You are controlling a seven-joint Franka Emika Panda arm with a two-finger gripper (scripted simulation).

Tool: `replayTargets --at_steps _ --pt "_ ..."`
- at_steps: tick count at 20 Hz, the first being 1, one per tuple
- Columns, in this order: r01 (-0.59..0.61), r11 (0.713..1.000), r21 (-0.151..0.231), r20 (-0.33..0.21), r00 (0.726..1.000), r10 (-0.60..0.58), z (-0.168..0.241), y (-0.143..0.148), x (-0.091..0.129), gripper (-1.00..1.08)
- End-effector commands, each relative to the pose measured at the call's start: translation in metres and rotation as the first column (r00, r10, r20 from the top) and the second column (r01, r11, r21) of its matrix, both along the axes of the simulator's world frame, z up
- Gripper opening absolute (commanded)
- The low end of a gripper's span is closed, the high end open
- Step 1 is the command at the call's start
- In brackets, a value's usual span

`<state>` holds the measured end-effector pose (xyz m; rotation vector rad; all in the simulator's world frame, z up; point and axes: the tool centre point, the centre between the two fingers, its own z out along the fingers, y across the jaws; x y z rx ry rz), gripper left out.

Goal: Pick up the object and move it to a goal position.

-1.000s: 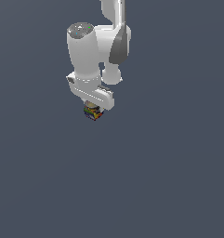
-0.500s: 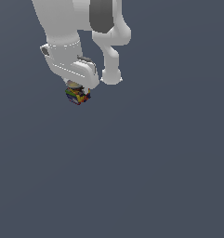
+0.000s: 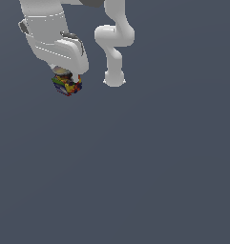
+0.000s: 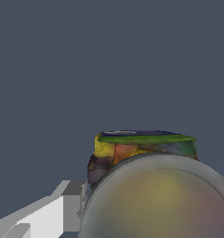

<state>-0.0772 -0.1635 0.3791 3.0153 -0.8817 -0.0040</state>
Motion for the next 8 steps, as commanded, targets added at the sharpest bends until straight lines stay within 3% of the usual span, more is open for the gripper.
replayTargets --at_steps 1,8 --pt "-0.001 1.000 -0.001 0.002 1.000 0.001 0.0094 -0.0041 0.0009 -1.00" --pt "-0.001 1.000 -0.001 0.002 1.000 0.001 0.0132 -0.0064 0.0023 -1.00"
